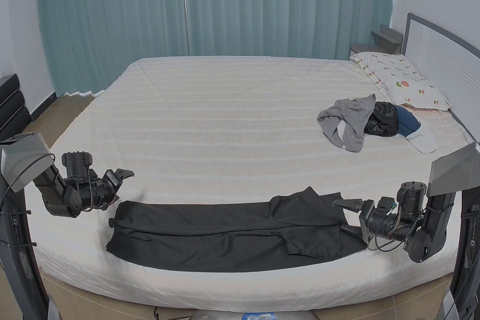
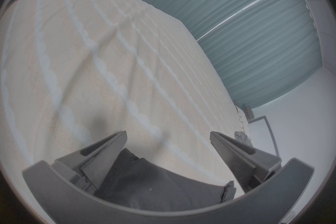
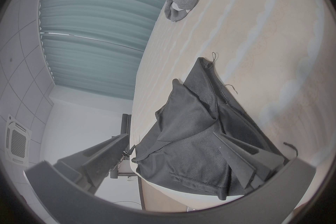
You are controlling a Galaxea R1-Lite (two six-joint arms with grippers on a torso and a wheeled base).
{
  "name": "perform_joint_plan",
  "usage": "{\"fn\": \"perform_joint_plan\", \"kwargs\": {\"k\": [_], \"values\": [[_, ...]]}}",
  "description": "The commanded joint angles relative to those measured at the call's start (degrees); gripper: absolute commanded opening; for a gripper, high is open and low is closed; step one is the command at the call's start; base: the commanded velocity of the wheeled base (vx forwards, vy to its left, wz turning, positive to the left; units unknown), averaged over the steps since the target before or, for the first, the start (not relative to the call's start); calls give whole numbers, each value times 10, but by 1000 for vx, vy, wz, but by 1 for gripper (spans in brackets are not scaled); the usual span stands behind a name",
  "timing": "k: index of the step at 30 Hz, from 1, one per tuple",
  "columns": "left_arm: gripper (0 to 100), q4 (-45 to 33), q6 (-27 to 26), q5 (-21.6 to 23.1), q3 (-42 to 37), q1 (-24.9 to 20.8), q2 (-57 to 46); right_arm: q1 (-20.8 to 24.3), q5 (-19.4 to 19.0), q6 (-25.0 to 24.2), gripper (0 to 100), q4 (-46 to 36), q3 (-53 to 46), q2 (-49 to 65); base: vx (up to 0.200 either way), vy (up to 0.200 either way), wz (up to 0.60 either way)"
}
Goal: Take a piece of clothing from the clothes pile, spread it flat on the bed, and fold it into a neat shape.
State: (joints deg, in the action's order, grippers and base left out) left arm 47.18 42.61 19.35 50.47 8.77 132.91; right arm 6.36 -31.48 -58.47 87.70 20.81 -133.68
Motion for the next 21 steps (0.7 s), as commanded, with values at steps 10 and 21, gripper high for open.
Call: {"fn": "perform_joint_plan", "kwargs": {"k": [10,21], "values": [[100,5,-44,-3,-24,-6,14,1,5,1,100,-1,2,-2,0,0,0],[0,13,-38,-48,-33,5,13,1,5,2,100,-1,2,-2,0,0,0]]}}
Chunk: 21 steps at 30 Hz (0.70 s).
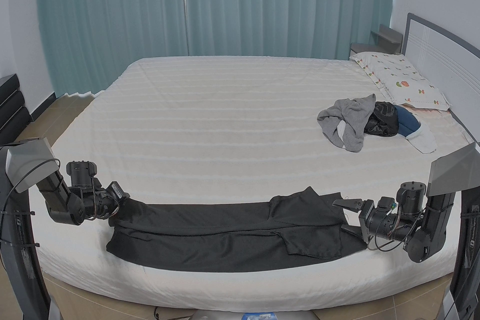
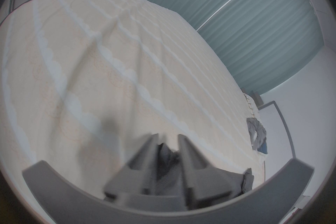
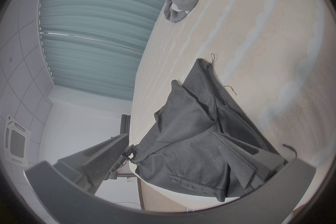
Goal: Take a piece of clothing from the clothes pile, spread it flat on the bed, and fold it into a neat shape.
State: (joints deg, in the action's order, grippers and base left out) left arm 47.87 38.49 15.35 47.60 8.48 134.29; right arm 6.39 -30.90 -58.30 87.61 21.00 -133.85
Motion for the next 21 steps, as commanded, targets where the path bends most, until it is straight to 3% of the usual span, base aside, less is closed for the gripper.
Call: {"fn": "perform_joint_plan", "kwargs": {"k": [1,7,16,21], "values": [[0,8,4,-9,-4,11,-1,-1,0,0,100,0,0,-1,0,0,0],[0,23,40,-16,1,22,-1,-1,1,0,100,0,13,0,0,0,0],[0,44,41,-15,2,22,11,-13,5,2,100,-13,64,4,0,0,0],[0,44,41,-15,-1,22,10,-15,8,4,100,-111,144,7,0,0,0]]}}
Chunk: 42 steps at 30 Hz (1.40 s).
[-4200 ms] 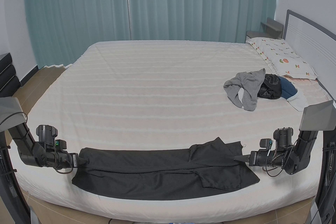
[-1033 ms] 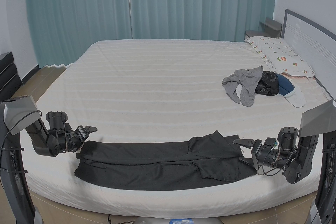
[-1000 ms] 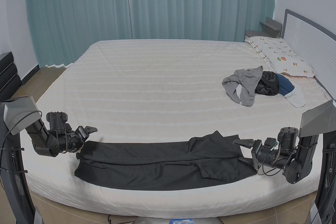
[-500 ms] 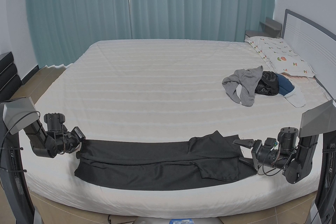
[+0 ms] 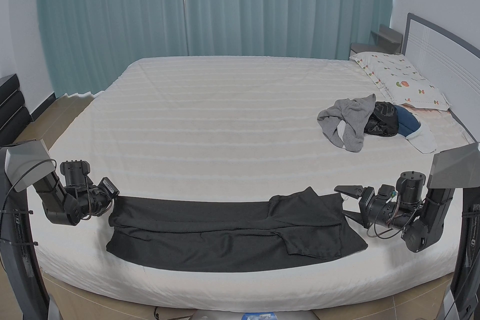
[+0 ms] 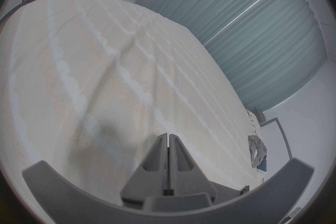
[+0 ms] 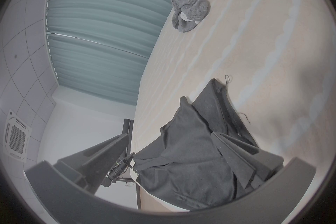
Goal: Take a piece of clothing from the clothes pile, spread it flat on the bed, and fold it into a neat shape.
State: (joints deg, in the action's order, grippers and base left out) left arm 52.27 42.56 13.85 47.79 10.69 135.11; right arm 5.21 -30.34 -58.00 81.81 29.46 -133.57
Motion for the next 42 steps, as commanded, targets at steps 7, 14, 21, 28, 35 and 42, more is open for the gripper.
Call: {"fn": "perform_joint_plan", "kwargs": {"k": [7,14,21,28,35,42], "values": [[0,0,2,0,-3,-1,2,-17,38,48,100,-198,184,-23,0,0,0],[0,0,2,0,-3,-1,2,-17,84,101,100,-248,257,-61,0,0,0],[0,0,2,0,-3,-1,2,-17,85,120,100,-256,256,-73,0,0,0],[0,0,2,0,-2,-1,2,-13,81,153,0,-256,259,-92,0,0,0],[0,0,2,0,-1,-1,2,-14,80,164,0,-264,272,-106,0,0,0],[0,0,2,0,-2,-1,2,-16,86,163,0,-262,295,-105,0,0,0]]}}
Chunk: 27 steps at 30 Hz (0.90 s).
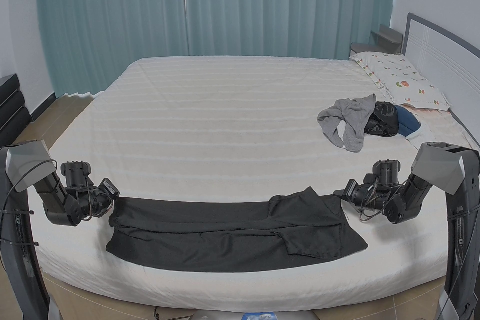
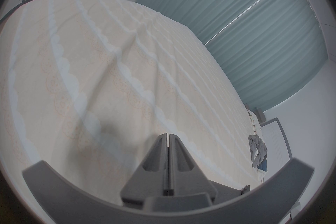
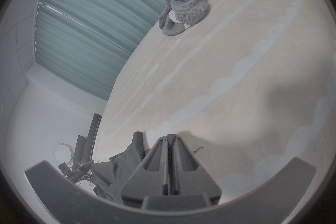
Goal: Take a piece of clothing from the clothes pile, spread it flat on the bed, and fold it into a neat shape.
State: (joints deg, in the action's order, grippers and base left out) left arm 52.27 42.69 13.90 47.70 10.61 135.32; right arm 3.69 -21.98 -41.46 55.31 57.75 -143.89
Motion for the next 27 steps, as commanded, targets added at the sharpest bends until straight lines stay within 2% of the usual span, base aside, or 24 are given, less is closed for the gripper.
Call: {"fn": "perform_joint_plan", "kwargs": {"k": [1,22,23,24,25,27], "values": [[0,0,0,0,-1,0,0,-1,3,-3,0,3,14,-2,0,0,0],[0,0,3,0,-2,1,-1,-1,18,-2,0,45,34,-20,0,0,0],[0,0,3,1,-2,1,-1,0,18,-2,100,45,35,-24,0,0,0],[0,0,3,1,-2,1,-1,1,18,-2,100,46,35,-25,0,0,0],[100,0,3,1,-2,1,-1,1,17,-2,100,46,34,-25,0,0,0],[100,0,3,1,-2,1,-1,1,17,-2,100,46,34,-25,0,0,0]]}}
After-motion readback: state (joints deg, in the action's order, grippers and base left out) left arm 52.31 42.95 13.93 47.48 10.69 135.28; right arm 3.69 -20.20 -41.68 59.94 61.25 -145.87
